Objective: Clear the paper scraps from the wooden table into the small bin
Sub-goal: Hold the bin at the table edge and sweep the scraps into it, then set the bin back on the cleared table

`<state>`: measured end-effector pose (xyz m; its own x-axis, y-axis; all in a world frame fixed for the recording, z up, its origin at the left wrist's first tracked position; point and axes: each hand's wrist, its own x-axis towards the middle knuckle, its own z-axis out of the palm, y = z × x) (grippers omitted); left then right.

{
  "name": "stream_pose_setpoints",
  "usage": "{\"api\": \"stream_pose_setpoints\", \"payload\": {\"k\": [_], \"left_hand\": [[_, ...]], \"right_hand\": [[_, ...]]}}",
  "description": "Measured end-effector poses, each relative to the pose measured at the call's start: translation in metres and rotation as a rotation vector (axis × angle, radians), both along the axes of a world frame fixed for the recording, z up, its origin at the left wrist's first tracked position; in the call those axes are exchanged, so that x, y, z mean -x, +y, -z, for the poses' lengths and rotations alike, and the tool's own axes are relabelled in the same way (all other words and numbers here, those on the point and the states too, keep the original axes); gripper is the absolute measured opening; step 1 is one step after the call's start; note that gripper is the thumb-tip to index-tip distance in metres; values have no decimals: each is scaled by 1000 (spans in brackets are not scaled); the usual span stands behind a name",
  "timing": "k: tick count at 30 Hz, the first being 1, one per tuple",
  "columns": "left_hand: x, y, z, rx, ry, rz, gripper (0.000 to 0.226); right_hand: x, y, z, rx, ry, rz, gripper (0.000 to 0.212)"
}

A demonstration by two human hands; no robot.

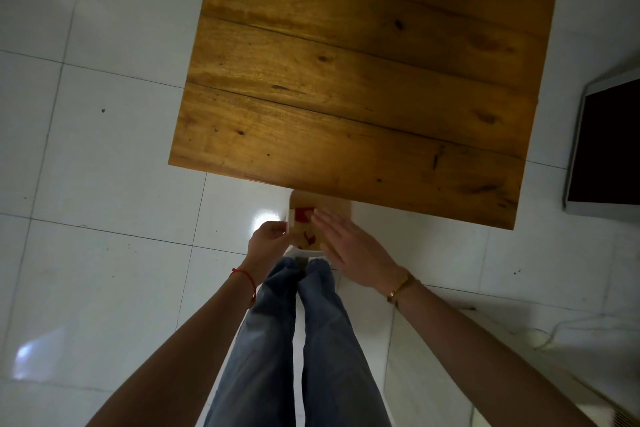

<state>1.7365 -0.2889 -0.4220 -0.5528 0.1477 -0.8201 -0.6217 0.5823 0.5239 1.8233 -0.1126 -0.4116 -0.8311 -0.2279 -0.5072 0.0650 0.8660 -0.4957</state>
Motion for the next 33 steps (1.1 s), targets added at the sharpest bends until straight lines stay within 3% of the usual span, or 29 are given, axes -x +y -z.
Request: {"api": "stream_pose_setpoints", "payload": {"k": [6,10,13,15,17,21,24,33], "left_hand": [[-18,-13,-24,18,-3,42,6],[-27,-18,-54,8,-14,43,20],[-31,-17,-83,-21,28,42,14],[-32,-15,-102,-33,60,40,12],[-32,-12,-121,-45,91,47,14],[-31,-4,-153,-76,123,-30,4],[-25,5,-171,-83,149,-50,17],[47,42,-195,-91,330,170,39]], "right_hand": [[-19,-8,-22,13,81,280,51],[-23,-3,-42,-60,119,470,54],[-30,-1,-59,-56,62,627,53],[-36,-1,-73,17,7,704,41],[-41,-4,-90,106,-26,739,31],[-48,-5,-120,221,12,827,39],[-40,2,-139,228,33,856,39],[35,36,-175,207,71,893,39]]}}
